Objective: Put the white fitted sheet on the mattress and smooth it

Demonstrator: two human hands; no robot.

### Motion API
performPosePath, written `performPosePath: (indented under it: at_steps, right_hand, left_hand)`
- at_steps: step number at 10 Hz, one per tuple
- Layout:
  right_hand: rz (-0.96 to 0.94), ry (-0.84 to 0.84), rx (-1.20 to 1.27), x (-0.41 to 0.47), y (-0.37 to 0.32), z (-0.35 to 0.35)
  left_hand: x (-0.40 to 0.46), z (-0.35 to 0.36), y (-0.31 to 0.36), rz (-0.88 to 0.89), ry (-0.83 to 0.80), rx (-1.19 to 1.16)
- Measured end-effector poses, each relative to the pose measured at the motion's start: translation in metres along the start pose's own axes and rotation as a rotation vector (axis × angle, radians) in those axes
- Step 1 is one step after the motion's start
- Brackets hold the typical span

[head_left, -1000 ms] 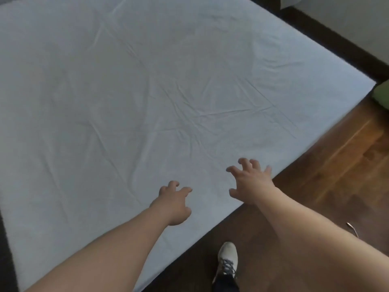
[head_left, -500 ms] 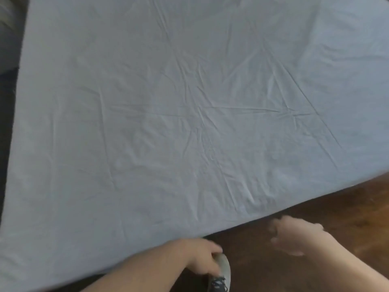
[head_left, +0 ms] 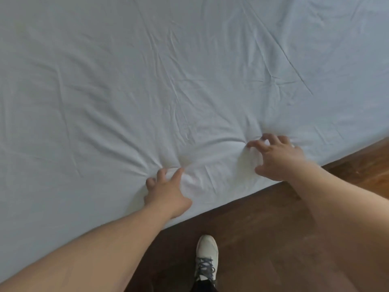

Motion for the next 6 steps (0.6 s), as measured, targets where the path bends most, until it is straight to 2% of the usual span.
performPosePath:
  at_steps: [1, 2, 3, 4, 5, 6]
  right_hand:
    - [0.001, -0.128, -0.017, -0.013, 0.014, -0.007]
    - [0.069, -0.357, -0.158, -0.023, 0.033, -0.011]
    - [0.128, -0.210, -0.200, -0.023, 0.053, -0.021]
    - [0.093, 0.152, -0.225, -0.026, 0.060, -0.026]
    - [0.126, -0.076, -0.084, -0.035, 0.068, 0.000]
    - [0.069, -0.355, -0.022, -0.054, 0.049, 0.044]
  left_hand:
    - [-0.017, -0.007, 0.006, 0.072, -0.124, 0.066]
    - [-0.039, -0.012, 0.025, 0.178, -0.431, 0.123]
    - [-0.038, -0.020, 0.039, 0.176, -0.396, 0.046]
    - [-0.019, -0.028, 0.043, 0.163, -0.084, -0.018]
    - [-0.020, -0.023, 0.041, 0.081, -0.121, 0.029]
    - [-0.042, 0.002, 0.036, 0.090, -0.405, 0.048]
Point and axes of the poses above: each hand's wrist, its own x-axis towards the middle knuckle, its own z-axis out of the palm, y = z × x, the point moved 4 cm from there along x, towards the middle knuckle, and after that the axes turned 2 degrees about -x, right-handed, at the moved point
